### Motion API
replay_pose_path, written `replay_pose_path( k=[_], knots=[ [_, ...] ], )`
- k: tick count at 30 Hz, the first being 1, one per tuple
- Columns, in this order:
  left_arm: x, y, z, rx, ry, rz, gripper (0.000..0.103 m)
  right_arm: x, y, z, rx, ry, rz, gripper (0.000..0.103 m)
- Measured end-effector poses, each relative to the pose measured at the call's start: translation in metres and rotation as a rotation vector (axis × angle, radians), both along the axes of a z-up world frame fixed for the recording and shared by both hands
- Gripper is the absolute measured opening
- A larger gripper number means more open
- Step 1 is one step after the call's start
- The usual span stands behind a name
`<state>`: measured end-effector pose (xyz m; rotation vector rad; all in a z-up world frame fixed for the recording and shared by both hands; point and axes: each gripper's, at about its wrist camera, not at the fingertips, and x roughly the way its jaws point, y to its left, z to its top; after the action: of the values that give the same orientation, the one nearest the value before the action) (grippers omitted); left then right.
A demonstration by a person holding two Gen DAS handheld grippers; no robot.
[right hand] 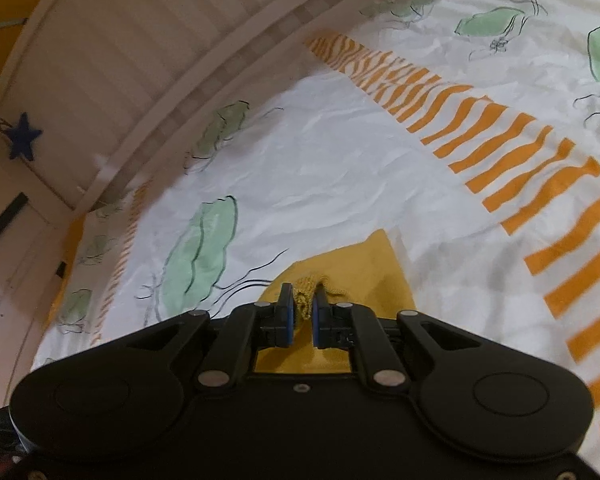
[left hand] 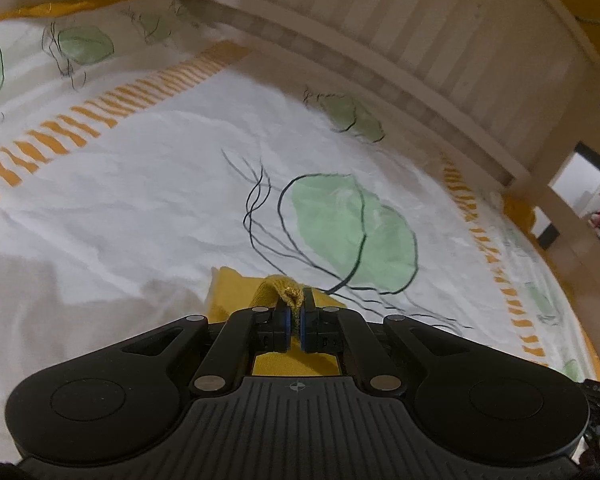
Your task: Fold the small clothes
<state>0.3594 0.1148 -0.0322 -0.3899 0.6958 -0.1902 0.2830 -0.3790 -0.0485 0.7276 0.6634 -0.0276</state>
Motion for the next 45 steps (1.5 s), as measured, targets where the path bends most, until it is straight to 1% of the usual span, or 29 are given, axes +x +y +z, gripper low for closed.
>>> replay_pose_path(
  k=[7, 9, 10, 12, 13, 14, 15, 16, 17, 18, 21, 24, 27, 30, 34, 36, 40, 43, 45],
  knots=[
    [0.028, 0.000, -0.026, 0.006, 0.060, 0.032, 0.004, 0.024, 0.003, -0.022, -0.025, 0.037, -0.004, 0.016],
    [0.034, 0.001, -0.032, 0.009, 0.076, 0.038, 0.005, 0.028, 0.003, -0.028, -0.025, 0.045, -0.010, 0.018],
    [0.038, 0.002, -0.034, 0.007, 0.086, 0.039, 0.006, 0.030, 0.002, -0.031, -0.020, 0.048, -0.014, 0.023],
    [0.045, 0.004, -0.039, -0.013, 0.116, 0.044, 0.007, 0.032, 0.000, -0.037, -0.001, 0.047, -0.024, 0.023],
    [0.048, 0.005, -0.041, -0.018, 0.127, 0.056, 0.011, 0.032, -0.001, -0.039, 0.004, 0.042, -0.027, 0.024],
    [0.049, 0.007, -0.042, -0.017, 0.127, 0.072, 0.021, 0.032, -0.001, -0.040, 0.002, 0.035, -0.029, 0.029],
    [0.050, 0.008, -0.041, -0.009, 0.113, 0.091, 0.024, 0.032, -0.001, -0.041, -0.009, 0.025, -0.034, 0.035],
    [0.050, 0.009, -0.039, 0.000, 0.095, 0.105, 0.025, 0.031, -0.001, -0.039, -0.026, 0.009, -0.042, 0.049],
    [0.049, 0.011, -0.036, 0.009, 0.077, 0.115, 0.026, 0.029, -0.001, -0.037, -0.045, -0.015, -0.050, 0.060],
    [0.048, 0.013, -0.033, 0.014, 0.069, 0.119, 0.026, 0.027, -0.002, -0.034, -0.055, -0.040, -0.057, 0.063],
    [0.040, 0.014, -0.021, 0.052, 0.044, 0.109, 0.029, 0.021, -0.007, -0.023, -0.070, -0.069, -0.073, 0.064],
    [0.022, 0.004, -0.010, 0.123, 0.030, 0.062, 0.030, 0.009, -0.005, -0.010, -0.087, -0.091, -0.057, 0.064],
    [0.001, -0.016, -0.010, 0.208, 0.041, -0.031, 0.031, 0.001, 0.012, 0.001, -0.149, -0.071, 0.009, 0.064],
    [-0.029, -0.030, -0.017, 0.242, 0.049, -0.101, 0.031, -0.008, 0.038, 0.004, -0.214, -0.045, 0.100, 0.065],
    [-0.066, -0.039, -0.027, 0.264, 0.064, -0.142, 0.032, -0.027, 0.078, 0.003, -0.306, -0.008, 0.213, 0.065],
    [-0.079, -0.045, -0.035, 0.296, 0.070, -0.172, 0.032, -0.037, 0.099, 0.001, -0.358, -0.001, 0.270, 0.065],
    [-0.092, -0.056, -0.053, 0.365, 0.112, -0.227, 0.032, -0.056, 0.135, -0.010, -0.485, 0.050, 0.366, 0.065],
    [-0.101, -0.056, -0.060, 0.402, 0.114, -0.246, 0.032, -0.071, 0.151, -0.024, -0.605, 0.134, 0.412, 0.065],
    [-0.107, -0.052, -0.060, 0.400, 0.118, -0.254, 0.033, -0.083, 0.155, -0.027, -0.645, 0.124, 0.423, 0.065]
  ],
)
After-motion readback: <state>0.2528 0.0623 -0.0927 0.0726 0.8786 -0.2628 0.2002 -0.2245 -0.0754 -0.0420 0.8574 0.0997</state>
